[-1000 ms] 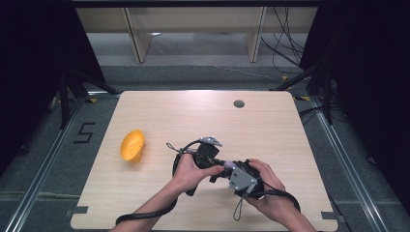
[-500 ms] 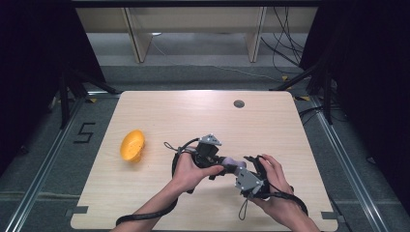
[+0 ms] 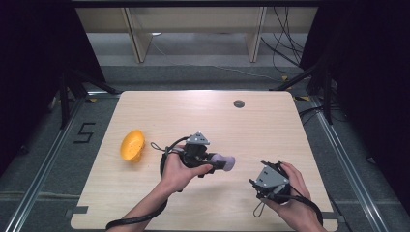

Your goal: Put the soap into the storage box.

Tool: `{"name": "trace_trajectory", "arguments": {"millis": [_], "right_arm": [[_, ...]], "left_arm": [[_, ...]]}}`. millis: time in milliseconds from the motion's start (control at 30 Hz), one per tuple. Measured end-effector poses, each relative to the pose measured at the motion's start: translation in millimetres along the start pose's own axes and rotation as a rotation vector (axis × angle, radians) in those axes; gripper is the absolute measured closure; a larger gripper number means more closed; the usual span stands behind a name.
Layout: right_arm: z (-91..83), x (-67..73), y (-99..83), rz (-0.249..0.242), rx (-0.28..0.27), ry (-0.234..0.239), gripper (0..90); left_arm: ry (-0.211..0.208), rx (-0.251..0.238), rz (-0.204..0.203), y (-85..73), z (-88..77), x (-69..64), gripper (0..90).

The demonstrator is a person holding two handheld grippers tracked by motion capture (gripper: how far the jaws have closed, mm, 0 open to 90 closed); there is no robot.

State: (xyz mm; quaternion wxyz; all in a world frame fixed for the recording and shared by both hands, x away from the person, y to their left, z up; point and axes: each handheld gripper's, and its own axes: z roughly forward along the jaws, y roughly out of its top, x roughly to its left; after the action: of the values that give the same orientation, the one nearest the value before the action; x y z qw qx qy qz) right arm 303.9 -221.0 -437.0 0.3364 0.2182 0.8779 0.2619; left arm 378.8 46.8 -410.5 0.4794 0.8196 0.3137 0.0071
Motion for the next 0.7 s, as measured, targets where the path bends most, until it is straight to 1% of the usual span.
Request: {"name": "trace_trajectory", "arguments": {"millis": [33, 67, 100, 133, 167, 200, 233, 267, 333, 367, 400, 433, 467, 500, 567, 600, 633, 667, 700], "right_arm": [[-0.9, -0.3, -2.4, 0.024, 0.010, -0.004, 33.6], [-1.2, -1.1, -4.7, 0.037, 0.017, -0.004, 34.2], [-1.0, -2.0, -6.4, 0.042, 0.017, -0.005, 34.4], [-0.4, -3.7, -7.5, 0.019, 0.015, 0.003, 34.5], [-0.1, -3.3, -8.4, 0.039, 0.018, 0.006, 34.6], [0.3, -3.5, -9.2, 0.044, 0.022, 0.008, 34.7], [0.4, -3.1, -9.5, 0.055, 0.026, 0.007, 34.8], [1.2, -2.9, -9.6, 0.057, 0.028, 0.010, 35.2], [1.2, -2.9, -9.3, 0.063, 0.028, 0.012, 35.7], [1.2, -3.1, -9.3, 0.066, 0.024, 0.017, 35.9], [1.0, -3.5, -9.4, 0.077, 0.029, 0.023, 36.3], [1.3, -3.3, -9.5, 0.092, 0.027, 0.019, 36.6], [1.6, -3.1, -10.3, 0.111, 0.036, 0.028, 36.9], [2.6, -3.3, -10.9, 0.114, 0.031, 0.025, 37.0], [3.3, -2.8, -11.6, 0.126, 0.036, 0.036, 37.3], [3.6, -2.4, -11.7, 0.130, 0.037, 0.038, 37.3], [3.7, -2.5, -11.8, 0.123, 0.038, 0.043, 37.5], [3.7, -2.0, -11.7, 0.128, 0.038, 0.043, 37.6], [3.6, -2.1, -11.8, 0.127, 0.039, 0.047, 37.6]], "left_arm": [[0.008, -0.012, -0.025, -1.7, -4.3, 0.3, 58.7], [0.009, -0.019, -0.032, -2.9, -7.9, 2.0, 58.7], [0.015, -0.027, -0.039, -4.0, -10.5, 3.2, 58.8], [0.023, -0.034, -0.042, -5.1, -13.7, 4.5, 58.8], [0.026, -0.038, -0.040, -6.0, -16.8, 6.2, 58.8], [0.035, -0.050, -0.044, -7.3, -19.7, 7.5, 58.7], [0.044, -0.042, -0.036, -8.1, -24.1, 9.3, 58.7], [0.060, -0.043, -0.029, -8.7, -26.7, 9.9, 58.7], [0.071, -0.048, -0.023, -10.2, -33.6, 12.4, 58.7], [0.086, -0.054, -0.028, -11.2, -38.3, 13.4, 58.7], [0.094, -0.053, -0.018, -11.5, -41.1, 14.8, 58.7], [0.110, -0.052, -0.016, -12.5, -45.8, 15.9, 58.7], [0.124, -0.058, -0.019, -13.4, -49.4, 16.8, 58.7], [0.127, -0.059, -0.021, -14.2, -52.1, 18.1, 58.7], [0.145, -0.067, -0.018, -16.4, -58.8, 21.7, 58.8], [0.147, -0.065, -0.028, -17.8, -62.0, 23.4, 58.7], [0.158, -0.071, -0.032, -19.6, -65.3, 25.2, 58.7], [0.160, -0.071, -0.027, -20.6, -67.4, 26.8, 58.7], [0.158, -0.079, -0.033, -22.4, -69.4, 28.6, 58.7]]}}
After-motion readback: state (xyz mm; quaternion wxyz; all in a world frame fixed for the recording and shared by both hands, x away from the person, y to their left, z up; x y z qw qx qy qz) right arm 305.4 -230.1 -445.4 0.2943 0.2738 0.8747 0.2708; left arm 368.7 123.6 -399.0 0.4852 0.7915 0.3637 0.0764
